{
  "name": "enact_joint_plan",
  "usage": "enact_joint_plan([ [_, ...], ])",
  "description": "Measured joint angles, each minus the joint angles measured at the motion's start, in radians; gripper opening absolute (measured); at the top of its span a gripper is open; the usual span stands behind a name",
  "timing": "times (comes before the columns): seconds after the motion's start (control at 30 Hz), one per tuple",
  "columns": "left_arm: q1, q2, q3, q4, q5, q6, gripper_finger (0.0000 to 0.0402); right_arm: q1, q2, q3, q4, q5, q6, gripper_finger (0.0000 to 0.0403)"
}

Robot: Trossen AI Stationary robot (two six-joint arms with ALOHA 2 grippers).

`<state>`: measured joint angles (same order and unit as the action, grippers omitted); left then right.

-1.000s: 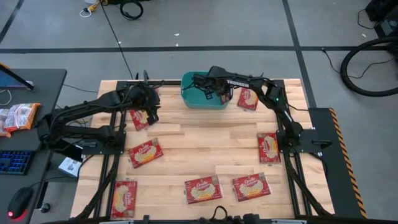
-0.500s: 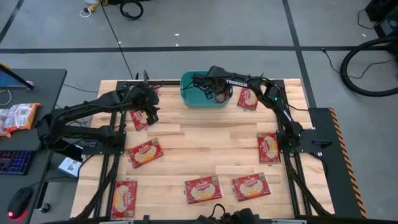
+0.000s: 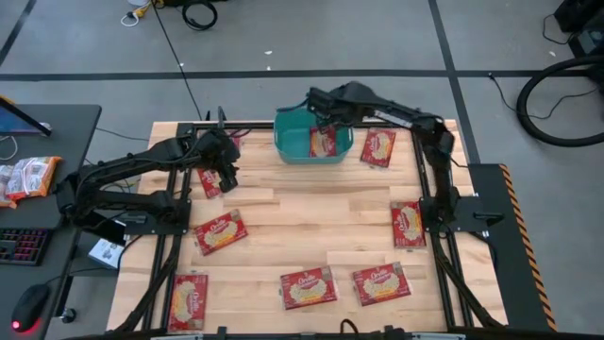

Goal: Sort popcorn bags into baskets
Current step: Put the popcorn bag into the bin

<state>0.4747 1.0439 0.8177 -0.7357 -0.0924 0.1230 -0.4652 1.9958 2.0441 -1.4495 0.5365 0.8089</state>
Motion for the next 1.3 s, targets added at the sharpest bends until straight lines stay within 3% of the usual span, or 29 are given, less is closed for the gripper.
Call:
enact_joint_plan([
  [0.2, 0.0, 0.0, 0.0, 0.005, 0.0, -0.014, 0.0137, 0.005, -0.061, 0.001, 0.202, -0.154, -0.043, 0.0148],
  [0.47, 0.0, -0.09, 0.0, 0.001, 0.004, -0.079, 0.0137, 0.006, 0.094, 0.0, 0.44, -0.359, -0.042, 0.0209],
  [0.67, 0.0, -0.175, 0.0, -0.005, 0.005, -0.081, 0.0137, 0.0, 0.21, 0.0, 0.474, -0.343, 0.056, 0.0224],
  [0.97, 0.0, -0.188, 0.0, -0.058, 0.004, -0.091, 0.0137, 0.006, 0.298, -0.002, 0.274, -0.225, 0.087, 0.0215],
  [1.3, 0.0, -0.188, 0.0, -0.14, 0.001, -0.11, 0.0137, -0.098, 0.276, -0.008, 0.175, -0.297, 0.029, 0.0214],
])
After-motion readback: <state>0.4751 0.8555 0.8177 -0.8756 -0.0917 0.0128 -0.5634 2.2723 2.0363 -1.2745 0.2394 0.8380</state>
